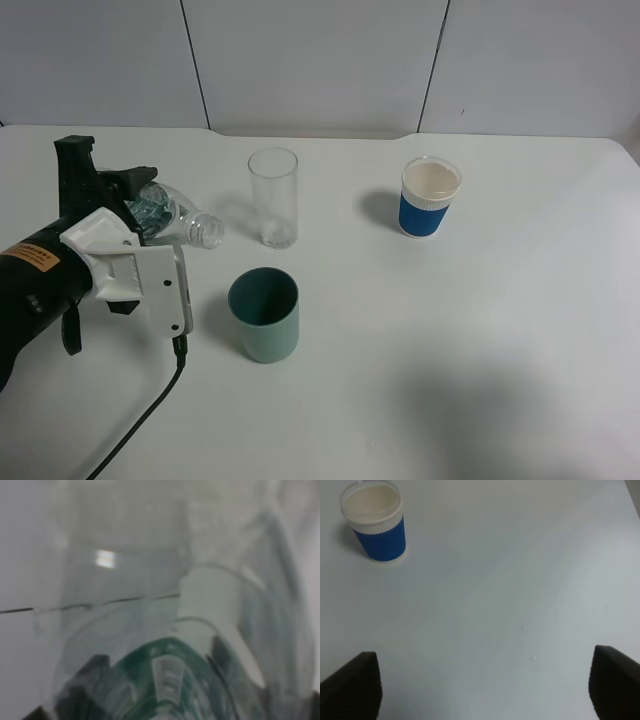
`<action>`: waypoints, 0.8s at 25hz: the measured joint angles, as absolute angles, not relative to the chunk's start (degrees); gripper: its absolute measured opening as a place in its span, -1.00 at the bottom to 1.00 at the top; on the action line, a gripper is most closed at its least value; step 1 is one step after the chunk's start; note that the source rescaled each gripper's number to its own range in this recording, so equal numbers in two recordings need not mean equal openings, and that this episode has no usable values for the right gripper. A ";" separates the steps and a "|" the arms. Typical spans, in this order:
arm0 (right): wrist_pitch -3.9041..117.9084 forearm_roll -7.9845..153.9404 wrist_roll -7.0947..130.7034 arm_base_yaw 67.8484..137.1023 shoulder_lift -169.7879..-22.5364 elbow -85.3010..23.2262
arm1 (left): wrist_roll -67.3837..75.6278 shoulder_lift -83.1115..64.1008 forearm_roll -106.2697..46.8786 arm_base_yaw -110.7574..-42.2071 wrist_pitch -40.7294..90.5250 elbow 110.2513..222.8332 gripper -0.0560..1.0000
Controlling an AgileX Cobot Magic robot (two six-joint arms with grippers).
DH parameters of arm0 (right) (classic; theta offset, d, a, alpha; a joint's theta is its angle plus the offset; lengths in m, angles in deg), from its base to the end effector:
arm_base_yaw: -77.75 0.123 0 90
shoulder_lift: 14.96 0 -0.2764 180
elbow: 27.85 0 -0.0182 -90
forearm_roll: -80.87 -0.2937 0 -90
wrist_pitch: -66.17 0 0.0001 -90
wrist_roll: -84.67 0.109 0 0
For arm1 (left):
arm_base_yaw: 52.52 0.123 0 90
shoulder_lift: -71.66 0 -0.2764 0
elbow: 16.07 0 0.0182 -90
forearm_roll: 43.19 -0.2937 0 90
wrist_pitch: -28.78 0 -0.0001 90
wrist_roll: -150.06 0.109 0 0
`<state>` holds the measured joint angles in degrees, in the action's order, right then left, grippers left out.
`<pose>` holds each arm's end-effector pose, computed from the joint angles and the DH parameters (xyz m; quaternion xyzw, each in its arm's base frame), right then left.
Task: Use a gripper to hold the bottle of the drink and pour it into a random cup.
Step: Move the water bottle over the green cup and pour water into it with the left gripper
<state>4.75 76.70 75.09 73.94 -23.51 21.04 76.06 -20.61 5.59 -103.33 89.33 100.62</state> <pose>0.0600 0.0030 0.2850 -0.0446 0.8593 -0.0231 0.5090 0.1994 -0.1317 0.1162 0.5790 0.5196 0.3984 0.4858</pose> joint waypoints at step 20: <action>4.75 76.70 75.09 73.94 -23.51 21.04 | 76.11 -26.57 3.71 -104.72 89.57 100.84 -0.86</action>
<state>4.75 76.70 75.09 73.94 -23.51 21.04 76.11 -26.57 3.71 -104.72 89.57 100.84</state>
